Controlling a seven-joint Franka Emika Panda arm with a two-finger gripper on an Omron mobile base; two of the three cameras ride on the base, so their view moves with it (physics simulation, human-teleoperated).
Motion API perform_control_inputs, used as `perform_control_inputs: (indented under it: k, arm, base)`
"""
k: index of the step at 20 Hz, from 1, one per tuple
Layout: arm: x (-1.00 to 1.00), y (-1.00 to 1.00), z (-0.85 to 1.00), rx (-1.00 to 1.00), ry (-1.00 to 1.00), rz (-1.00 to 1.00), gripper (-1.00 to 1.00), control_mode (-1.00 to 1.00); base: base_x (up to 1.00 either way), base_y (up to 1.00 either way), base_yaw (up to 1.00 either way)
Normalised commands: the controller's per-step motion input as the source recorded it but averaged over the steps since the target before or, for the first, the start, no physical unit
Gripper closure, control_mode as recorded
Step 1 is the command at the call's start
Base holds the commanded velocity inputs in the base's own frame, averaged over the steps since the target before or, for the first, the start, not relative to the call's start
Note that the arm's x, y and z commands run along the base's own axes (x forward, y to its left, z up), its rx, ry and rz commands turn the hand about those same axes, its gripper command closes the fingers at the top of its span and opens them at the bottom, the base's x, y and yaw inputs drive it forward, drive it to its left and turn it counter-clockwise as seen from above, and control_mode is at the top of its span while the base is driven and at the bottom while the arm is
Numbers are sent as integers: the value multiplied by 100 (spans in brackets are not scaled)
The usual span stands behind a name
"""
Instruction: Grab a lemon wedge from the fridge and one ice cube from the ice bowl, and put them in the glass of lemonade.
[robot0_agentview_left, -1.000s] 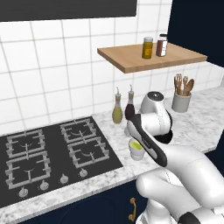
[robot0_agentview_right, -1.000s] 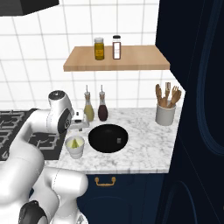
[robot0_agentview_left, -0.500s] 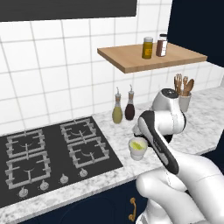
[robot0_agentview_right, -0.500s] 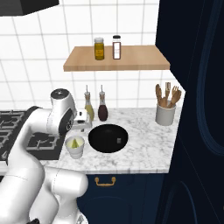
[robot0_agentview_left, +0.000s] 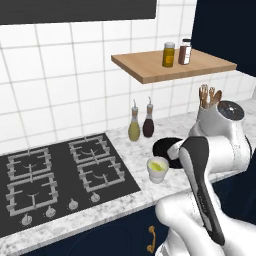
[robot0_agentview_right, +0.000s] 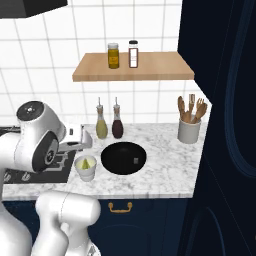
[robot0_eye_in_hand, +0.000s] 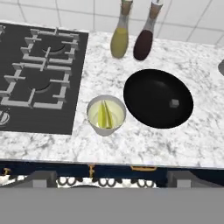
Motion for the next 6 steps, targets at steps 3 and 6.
perform_control_inputs:
  k: [3,6]
  arm:
    - [-100,-22,16,-1,-5,-5,-100,-100]
    - [-97,-45,0,0,-1,0,-100,-100]
  base:
    - [0,0,0]
    - [0,0,0]
